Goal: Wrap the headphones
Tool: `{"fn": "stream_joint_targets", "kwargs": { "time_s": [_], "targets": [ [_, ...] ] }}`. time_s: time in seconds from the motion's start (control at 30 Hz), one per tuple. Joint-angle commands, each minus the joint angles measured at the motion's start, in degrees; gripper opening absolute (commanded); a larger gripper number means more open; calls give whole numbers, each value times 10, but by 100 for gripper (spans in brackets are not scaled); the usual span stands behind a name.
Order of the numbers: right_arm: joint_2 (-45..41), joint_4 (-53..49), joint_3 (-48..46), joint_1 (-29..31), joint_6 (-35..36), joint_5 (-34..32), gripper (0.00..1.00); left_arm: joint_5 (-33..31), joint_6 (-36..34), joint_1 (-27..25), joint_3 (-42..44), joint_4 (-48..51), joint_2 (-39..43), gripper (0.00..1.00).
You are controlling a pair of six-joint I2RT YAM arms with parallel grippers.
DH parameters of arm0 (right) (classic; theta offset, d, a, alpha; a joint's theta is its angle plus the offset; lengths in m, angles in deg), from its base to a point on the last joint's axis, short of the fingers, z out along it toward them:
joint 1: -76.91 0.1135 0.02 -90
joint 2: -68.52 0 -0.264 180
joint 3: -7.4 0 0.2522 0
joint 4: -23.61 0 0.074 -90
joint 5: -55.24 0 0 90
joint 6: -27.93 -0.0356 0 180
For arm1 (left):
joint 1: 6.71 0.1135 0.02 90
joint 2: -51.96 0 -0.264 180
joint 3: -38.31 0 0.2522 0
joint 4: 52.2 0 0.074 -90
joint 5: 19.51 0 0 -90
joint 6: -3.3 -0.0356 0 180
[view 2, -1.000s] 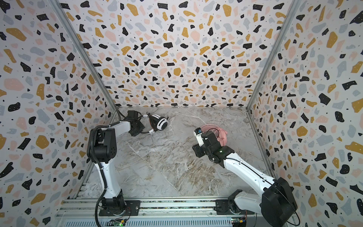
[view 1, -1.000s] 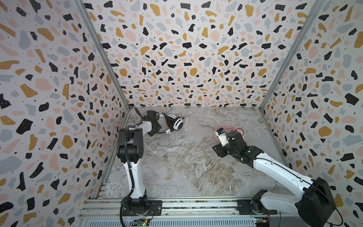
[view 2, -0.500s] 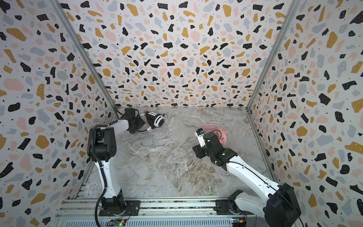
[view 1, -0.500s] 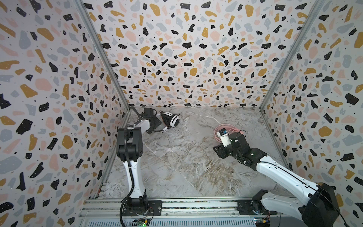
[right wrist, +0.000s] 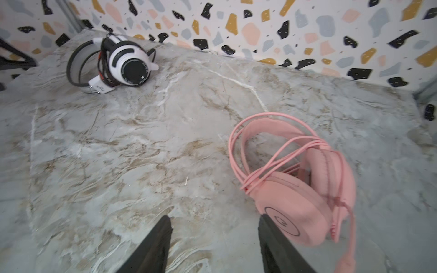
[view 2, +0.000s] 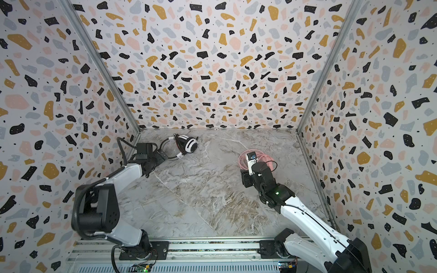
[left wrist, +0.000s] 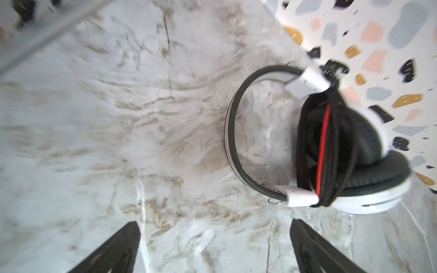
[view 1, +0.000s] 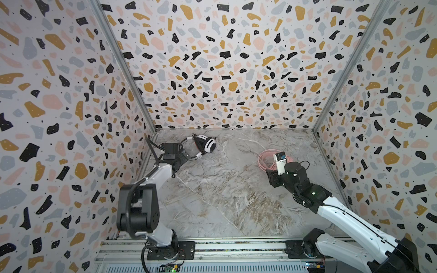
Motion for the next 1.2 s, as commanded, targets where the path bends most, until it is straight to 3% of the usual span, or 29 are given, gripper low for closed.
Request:
{"fn": "stream_joint_targets", "kwargs": {
  "time_s": [0.0, 0.23, 0.37, 0.53, 0.7, 0.8, 0.93, 1.17],
  "targets": [
    [-21, 50, -21, -10, -10, -110, 61, -47, -43, -1, 53, -70, 93, 100],
    [-51, 202, -102, -43, -12, -210, 75, -114, -93, 0, 186, -172, 270, 100],
    [-59, 297, -156, -53, -3, -274, 81, -154, -101, 0, 255, -228, 323, 100],
    [-46, 452, -236, -85, 54, -286, 83, -216, -100, 0, 315, -261, 343, 100],
    [-11, 618, -327, -131, 99, -242, 83, -238, -152, 0, 364, -318, 337, 100],
    [14, 648, -346, -162, 103, -225, 83, -211, -203, 0, 420, -410, 329, 100],
    [62, 715, -369, -209, 103, -184, 84, -222, -207, 0, 473, -504, 300, 100],
    [169, 891, -398, -250, 99, -127, 85, -234, -260, 1, 458, -586, 227, 100]
  ]
}}
